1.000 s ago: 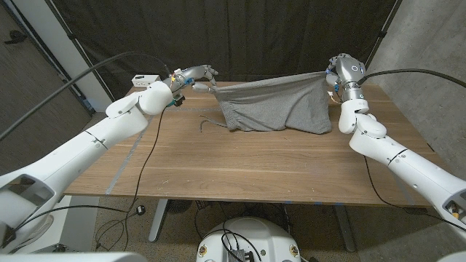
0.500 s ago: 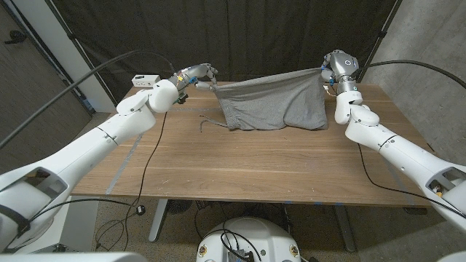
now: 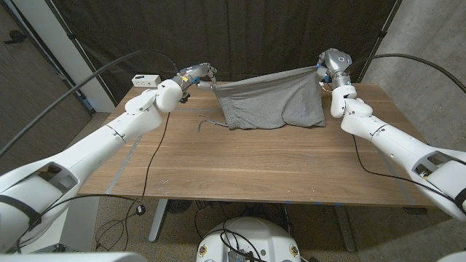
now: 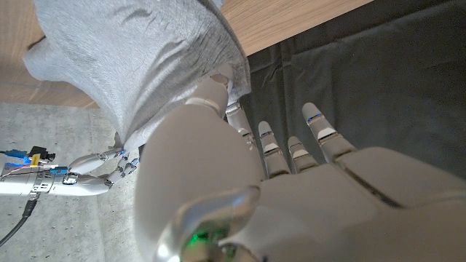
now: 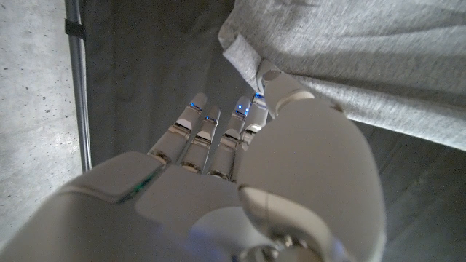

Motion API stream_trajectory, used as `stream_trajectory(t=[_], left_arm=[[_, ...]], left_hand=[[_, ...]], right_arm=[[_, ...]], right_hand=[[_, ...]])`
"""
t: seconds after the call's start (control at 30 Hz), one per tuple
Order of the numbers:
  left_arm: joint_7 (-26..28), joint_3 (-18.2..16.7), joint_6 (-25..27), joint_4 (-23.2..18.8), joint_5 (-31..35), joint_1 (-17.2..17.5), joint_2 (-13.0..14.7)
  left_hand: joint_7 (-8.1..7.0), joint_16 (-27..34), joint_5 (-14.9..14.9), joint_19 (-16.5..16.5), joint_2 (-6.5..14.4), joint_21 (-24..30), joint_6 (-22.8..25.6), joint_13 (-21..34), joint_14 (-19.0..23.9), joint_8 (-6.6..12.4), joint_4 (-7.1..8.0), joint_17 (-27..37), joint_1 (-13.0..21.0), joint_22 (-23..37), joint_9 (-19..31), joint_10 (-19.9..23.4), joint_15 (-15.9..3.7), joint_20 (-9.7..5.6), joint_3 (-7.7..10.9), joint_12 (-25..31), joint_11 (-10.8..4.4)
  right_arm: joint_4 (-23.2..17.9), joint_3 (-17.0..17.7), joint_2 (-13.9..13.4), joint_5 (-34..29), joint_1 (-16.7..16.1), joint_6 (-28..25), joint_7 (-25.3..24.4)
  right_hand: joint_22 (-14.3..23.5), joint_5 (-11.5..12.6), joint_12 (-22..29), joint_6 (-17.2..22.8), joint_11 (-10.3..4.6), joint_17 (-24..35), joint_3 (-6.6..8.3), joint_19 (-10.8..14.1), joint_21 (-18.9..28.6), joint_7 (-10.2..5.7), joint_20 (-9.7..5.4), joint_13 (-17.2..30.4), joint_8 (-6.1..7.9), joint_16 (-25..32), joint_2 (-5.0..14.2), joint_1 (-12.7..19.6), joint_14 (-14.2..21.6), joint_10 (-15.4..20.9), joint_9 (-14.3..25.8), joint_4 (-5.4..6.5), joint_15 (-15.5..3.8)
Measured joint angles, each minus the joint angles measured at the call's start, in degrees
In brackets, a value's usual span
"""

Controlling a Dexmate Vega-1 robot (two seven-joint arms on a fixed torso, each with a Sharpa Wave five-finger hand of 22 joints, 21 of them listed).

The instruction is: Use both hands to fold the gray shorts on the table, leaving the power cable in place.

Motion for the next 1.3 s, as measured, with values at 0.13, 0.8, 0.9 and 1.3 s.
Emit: stream_trajectory(t=[0.13, 0.8, 0.9, 1.3], left_arm=[[1.3, 0.8, 1.2, 1.6, 2.3, -0.7, -0.8], [5.0, 5.0, 3.4, 8.4, 6.0, -3.8, -4.5], [5.6, 5.8, 4.2, 9.4, 6.9, -4.2, -5.1], [6.8, 8.1, 5.8, 13.3, 8.0, -5.6, -7.0]], left_hand=[[0.00, 0.0, 0.0, 0.0, 0.0, 0.0, 0.0, 0.0, 0.0, -0.03, -0.01, 0.0, 0.0, -0.2, 0.0, -0.3, 0.00, 0.00, -0.01, 0.0, -0.31], [-0.21, 0.0, -0.6, 0.0, 0.0, 0.2, 0.2, 0.0, 0.3, -0.48, -0.13, 0.0, 0.0, -0.3, 0.2, -0.3, -0.32, 0.00, -0.13, 0.0, -0.31], [-0.21, 0.0, -0.6, 0.0, 0.0, 0.2, 0.2, 0.0, 0.3, -0.50, -0.13, 0.0, 0.0, -0.3, 0.2, -0.3, -0.32, 0.00, -0.13, 0.0, -0.31], [-0.52, 0.0, -1.0, 0.0, 0.0, 0.4, 0.5, 0.0, 0.3, -0.90, -0.08, 0.0, 0.0, -0.3, -0.1, -0.6, -0.32, 0.00, -0.33, 0.0, -0.62]], right_arm=[[6.4, -2.9, 2.3, 0.1, 4.1, 0.7, -0.1], [25.6, -11.2, 9.8, 1.3, 13.9, 6.0, -3.5], [29.2, -12.7, 11.4, 1.7, 15.4, 7.0, -4.4], [44.9, -21.0, 18.4, 6.0, 22.1, 10.6, -4.4]], right_hand=[[0.0, 0.0, 0.0, 0.2, 0.00, 0.0, 0.00, 0.0, 0.0, -0.23, 0.00, 0.0, 0.00, 0.0, -0.16, -0.2, 0.0, 0.0, -0.1, 0.00, 0.00], [0.0, -0.2, 0.0, 0.5, 0.01, 0.0, 0.47, 0.2, 0.0, -0.52, -0.21, 0.0, -0.08, 0.0, -0.20, -0.5, 0.5, 0.6, -0.4, 0.02, -0.10], [0.0, -0.2, 0.0, 0.5, -0.20, 0.0, 0.69, 0.3, 0.0, -0.52, -0.31, 0.0, -0.24, 0.0, -0.14, -0.6, 0.7, 0.8, -0.5, 0.23, 0.12], [0.0, 0.2, 0.4, 0.4, -0.30, 0.0, 1.21, 1.3, 0.4, -0.62, -0.19, 0.0, -0.40, 0.0, -0.22, -1.1, 1.8, 1.7, -0.9, 0.29, -0.20]])
